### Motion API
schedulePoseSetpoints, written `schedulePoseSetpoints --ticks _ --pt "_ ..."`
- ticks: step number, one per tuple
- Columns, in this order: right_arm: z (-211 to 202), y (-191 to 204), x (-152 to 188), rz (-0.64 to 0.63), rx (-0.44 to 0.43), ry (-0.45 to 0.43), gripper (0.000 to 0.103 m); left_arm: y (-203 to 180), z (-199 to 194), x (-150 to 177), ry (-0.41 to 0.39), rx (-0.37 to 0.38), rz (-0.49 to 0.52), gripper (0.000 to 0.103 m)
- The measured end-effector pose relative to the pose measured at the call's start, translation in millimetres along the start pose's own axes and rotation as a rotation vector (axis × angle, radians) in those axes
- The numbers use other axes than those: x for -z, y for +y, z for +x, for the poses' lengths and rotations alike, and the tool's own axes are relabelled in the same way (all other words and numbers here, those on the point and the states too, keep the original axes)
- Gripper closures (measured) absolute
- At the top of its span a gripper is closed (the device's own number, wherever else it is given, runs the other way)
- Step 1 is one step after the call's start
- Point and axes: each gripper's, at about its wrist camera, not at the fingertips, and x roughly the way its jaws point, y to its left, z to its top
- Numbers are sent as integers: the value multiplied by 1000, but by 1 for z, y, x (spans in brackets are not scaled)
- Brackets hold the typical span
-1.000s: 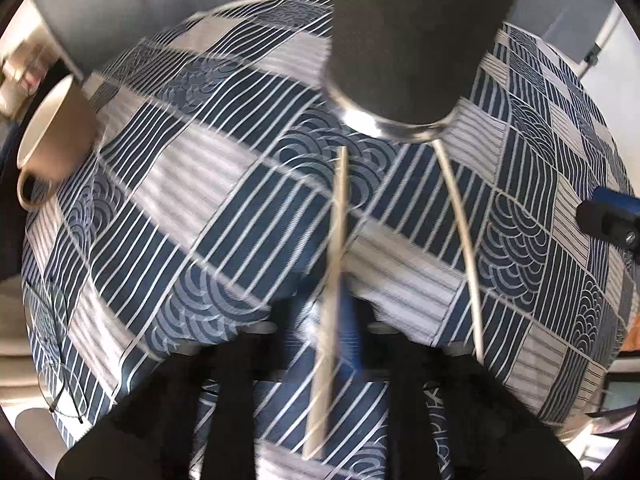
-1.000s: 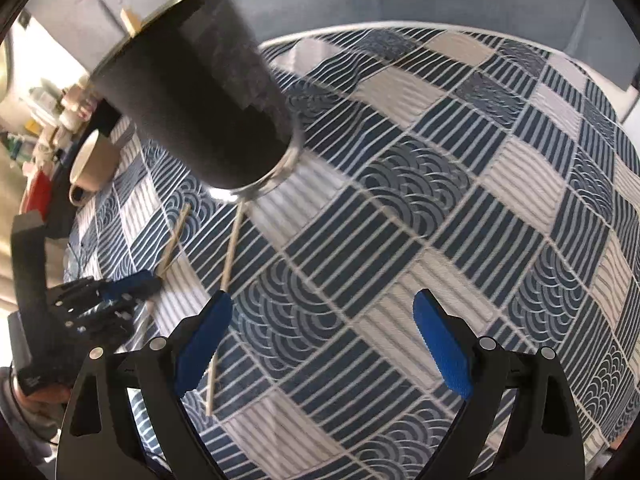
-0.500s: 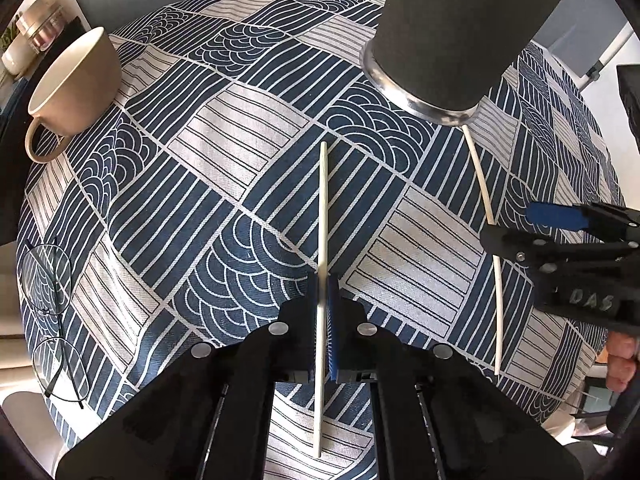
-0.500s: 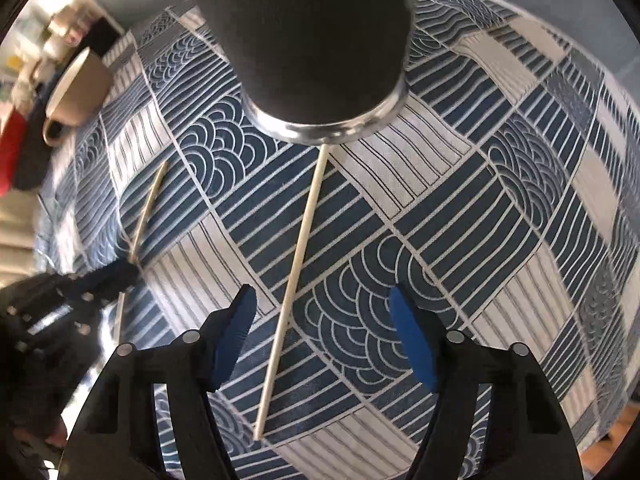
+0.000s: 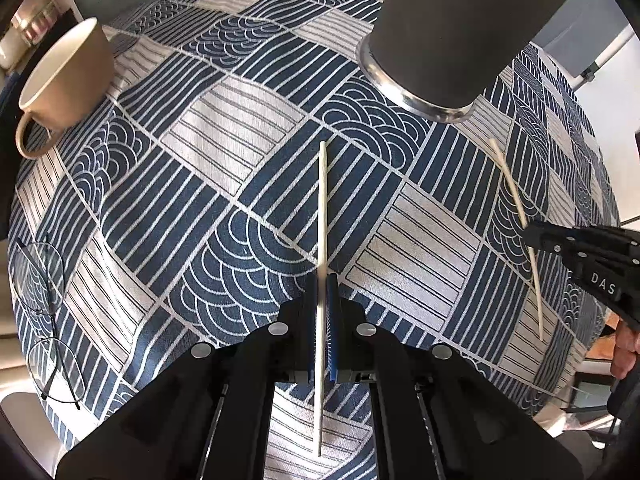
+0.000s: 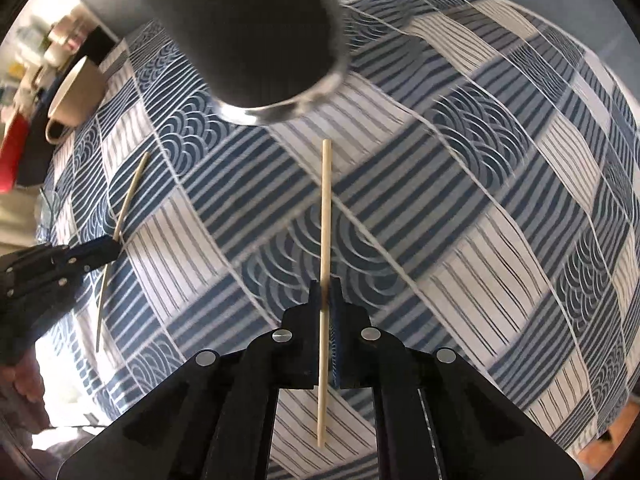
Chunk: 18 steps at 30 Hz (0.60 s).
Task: Organize utensils
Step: 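Grasp a chopstick with the left tool while the right tool grasps the other, then lift the left tool's chopstick over the black holder while the right tool lifts its own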
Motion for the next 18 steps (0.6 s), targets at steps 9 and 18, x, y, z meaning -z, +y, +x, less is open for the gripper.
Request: schedulePoseSetpoints --ticks 9,18 --pt "-51 -48 7 83 -66 -108 99 16 -32 -16 -15 -5 -15 99" --pt "-109 -59 -52 59 -100 -282 98 3 -93 -67 -177 -112 13 99"
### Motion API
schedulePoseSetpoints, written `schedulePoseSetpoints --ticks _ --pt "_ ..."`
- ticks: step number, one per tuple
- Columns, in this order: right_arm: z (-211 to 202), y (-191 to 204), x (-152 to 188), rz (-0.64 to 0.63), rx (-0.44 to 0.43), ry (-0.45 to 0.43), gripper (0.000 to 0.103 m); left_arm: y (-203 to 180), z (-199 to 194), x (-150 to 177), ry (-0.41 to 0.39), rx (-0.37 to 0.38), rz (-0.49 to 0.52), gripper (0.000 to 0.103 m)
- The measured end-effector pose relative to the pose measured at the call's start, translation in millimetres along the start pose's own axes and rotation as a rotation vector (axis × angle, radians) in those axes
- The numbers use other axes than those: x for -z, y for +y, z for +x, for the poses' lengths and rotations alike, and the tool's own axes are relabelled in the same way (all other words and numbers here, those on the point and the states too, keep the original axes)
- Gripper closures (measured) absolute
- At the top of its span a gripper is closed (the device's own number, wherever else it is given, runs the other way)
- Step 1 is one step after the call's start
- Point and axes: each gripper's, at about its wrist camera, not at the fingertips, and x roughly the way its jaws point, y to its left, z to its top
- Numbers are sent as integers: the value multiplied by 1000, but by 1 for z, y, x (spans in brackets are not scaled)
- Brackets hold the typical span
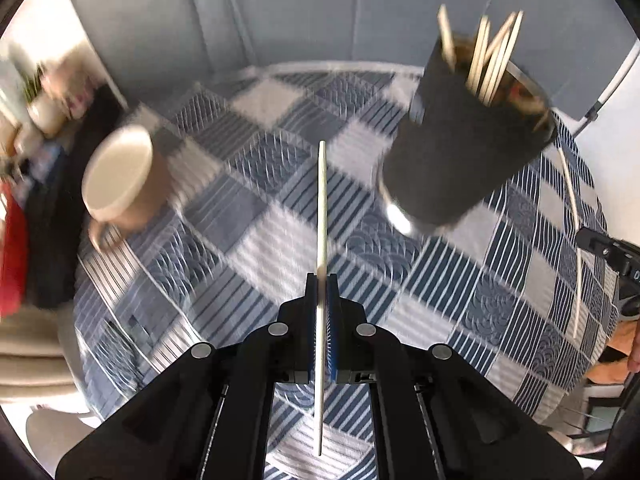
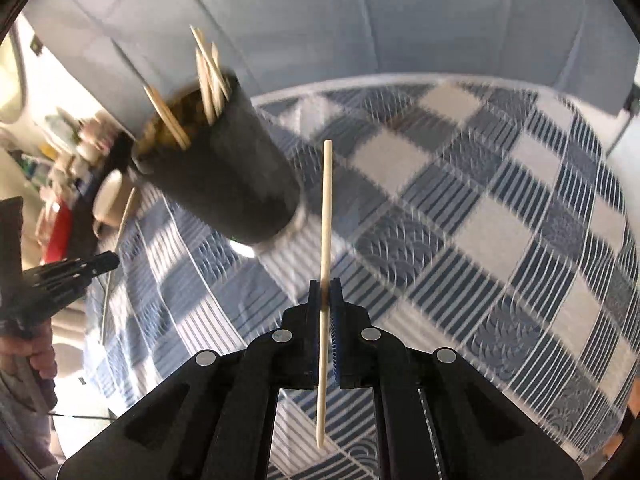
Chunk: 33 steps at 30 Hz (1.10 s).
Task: Organize utensils
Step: 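Lift the left tool's chopstick over the black holder while the right tool lifts its own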
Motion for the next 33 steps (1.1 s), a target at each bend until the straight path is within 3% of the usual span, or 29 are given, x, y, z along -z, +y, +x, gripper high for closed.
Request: schedulePoseSetpoints --ticks 6,12,23,28,33 --pt "-36 10 -43 -21 -45 -124 98 -14 -35 -39 -100 -1 13 99" --pt "-51 30 -71 -72 -60 -186 98 -28 -67 -76 -199 8 33 98" --pt "-57 67 -110 -180 -130 -276 98 -54 -85 -124 -298 168 30 98" --pt "-55 77 -125 -202 -221 -364 98 -66 -84 -136 -397 260 59 98" --pt "-43 80 -136 -196 -297 -436 98 -63 -71 -142 -491 350 21 98"
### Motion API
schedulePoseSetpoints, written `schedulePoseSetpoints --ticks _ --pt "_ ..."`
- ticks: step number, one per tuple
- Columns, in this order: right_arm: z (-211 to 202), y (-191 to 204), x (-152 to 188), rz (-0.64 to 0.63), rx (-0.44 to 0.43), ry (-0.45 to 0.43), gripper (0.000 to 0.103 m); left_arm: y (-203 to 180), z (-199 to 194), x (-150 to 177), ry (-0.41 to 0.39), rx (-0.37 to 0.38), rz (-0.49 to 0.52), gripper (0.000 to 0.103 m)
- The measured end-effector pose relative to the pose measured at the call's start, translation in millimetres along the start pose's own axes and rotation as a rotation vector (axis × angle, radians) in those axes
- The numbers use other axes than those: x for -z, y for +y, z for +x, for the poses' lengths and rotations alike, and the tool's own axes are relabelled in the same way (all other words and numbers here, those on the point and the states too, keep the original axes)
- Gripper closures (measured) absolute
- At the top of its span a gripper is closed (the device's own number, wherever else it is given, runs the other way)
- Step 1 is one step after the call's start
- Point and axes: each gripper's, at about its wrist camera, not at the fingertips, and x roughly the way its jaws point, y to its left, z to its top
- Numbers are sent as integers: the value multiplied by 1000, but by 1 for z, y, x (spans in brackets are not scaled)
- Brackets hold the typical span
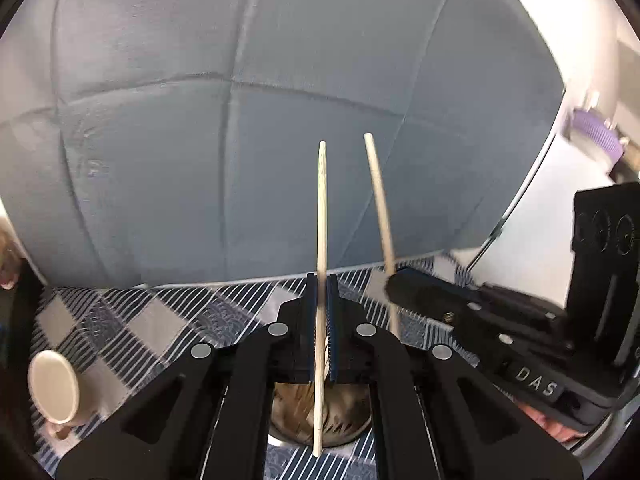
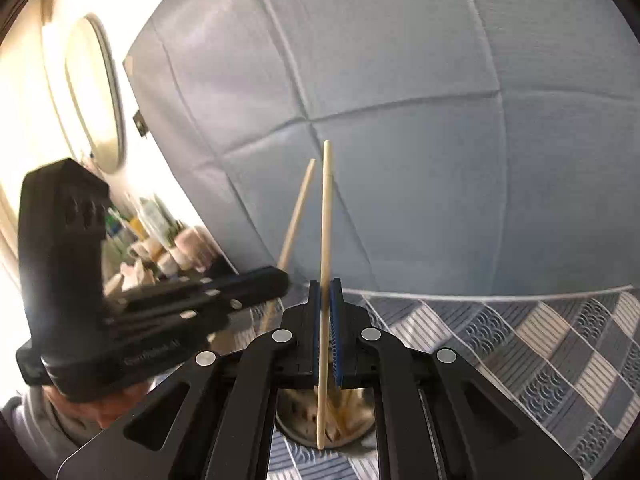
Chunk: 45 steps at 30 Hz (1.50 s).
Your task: Organize utensils
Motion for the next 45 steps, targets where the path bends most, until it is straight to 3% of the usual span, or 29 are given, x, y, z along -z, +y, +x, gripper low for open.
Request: schedulePoseSetpoints --ticks 6,13,25,30,31,32,33,34,35,39,40,42,44,45 --pt "19 -9 12 3 -20 14 98 7 16 13 -86 -3 -4 98" --pt "36 -23 34 24 1 45 98 10 33 36 -88 10 8 98" --pt "20 -22 57 1 53 24 95 13 18 55 -93 33 -4 97" --pt "5 -13 53 -20 96 -5 91 12 3 57 -109 11 8 75" --pt "2 -11 52 -26 105 -8 86 12 1 57 -100 4 3 68" --pt "-2 -8 53 -29 129 -14 71 13 -1 58 -96 -4 -5 65" --pt "-7 -6 55 -33 141 -22 63 14 -5 60 -95 -13 -16 64" --pt "-11 -4 56 -38 150 -25 62 15 -9 62 -90 -23 -23 58" --pt "-13 -3 57 -40 156 -21 58 15 -11 64 -82 -38 -24 43" --pt "-20 5 71 -50 205 12 39 18 -26 76 -63 -98 -48 24" --pt "-21 7 75 -51 211 19 38 19 -28 78 -60 -117 -55 21" --pt "-24 9 82 -50 229 31 30 18 -32 86 -40 -164 -53 18" --pt "-29 10 92 -36 263 33 24 18 -36 95 -21 -198 -34 6" --pt "-32 9 97 -17 282 40 18 18 -40 99 -22 -216 -21 6"
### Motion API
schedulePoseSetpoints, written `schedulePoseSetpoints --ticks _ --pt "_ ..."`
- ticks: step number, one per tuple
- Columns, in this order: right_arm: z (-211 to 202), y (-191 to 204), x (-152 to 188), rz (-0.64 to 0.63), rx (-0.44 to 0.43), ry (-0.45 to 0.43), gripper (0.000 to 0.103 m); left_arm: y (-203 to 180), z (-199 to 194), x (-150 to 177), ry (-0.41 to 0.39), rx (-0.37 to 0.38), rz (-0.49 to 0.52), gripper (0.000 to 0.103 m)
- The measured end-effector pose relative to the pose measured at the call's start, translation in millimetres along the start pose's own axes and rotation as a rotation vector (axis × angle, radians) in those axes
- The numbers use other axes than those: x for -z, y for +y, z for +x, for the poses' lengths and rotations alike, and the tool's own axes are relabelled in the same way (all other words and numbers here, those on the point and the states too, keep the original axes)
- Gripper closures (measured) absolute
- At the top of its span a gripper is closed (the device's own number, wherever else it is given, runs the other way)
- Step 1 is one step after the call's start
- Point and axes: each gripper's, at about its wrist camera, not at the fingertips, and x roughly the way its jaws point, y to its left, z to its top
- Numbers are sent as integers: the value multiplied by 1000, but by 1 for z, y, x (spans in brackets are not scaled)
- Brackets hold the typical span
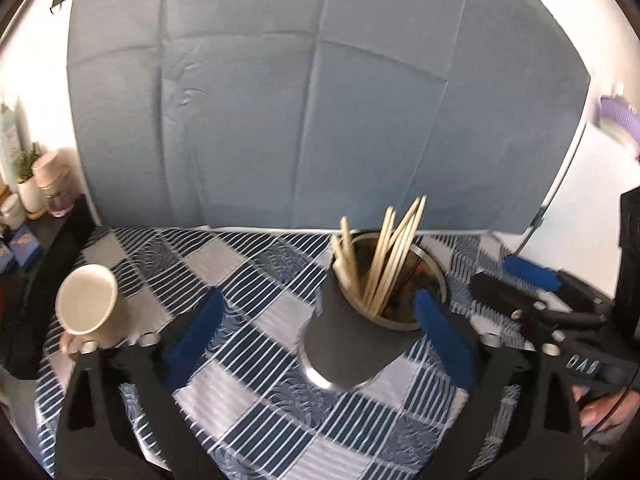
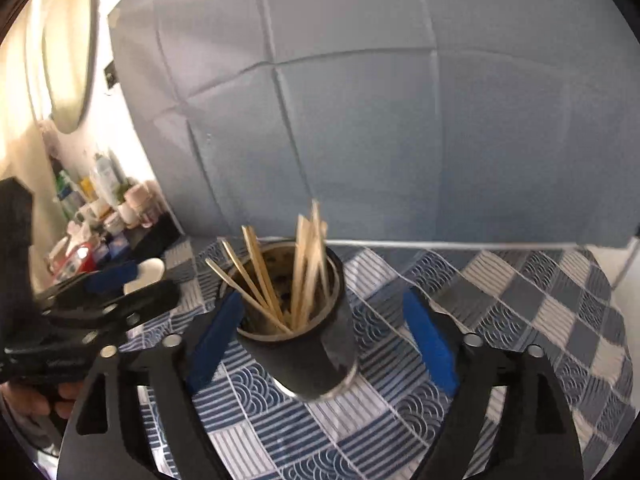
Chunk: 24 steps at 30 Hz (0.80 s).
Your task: Organize utensils
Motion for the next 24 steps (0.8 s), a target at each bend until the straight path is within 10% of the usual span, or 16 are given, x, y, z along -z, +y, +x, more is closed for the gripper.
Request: schedulePoseSetpoints --ticks 24 --pt "-72 22 58 -11 75 114 15 -4 -82 57 109 -98 -15 6"
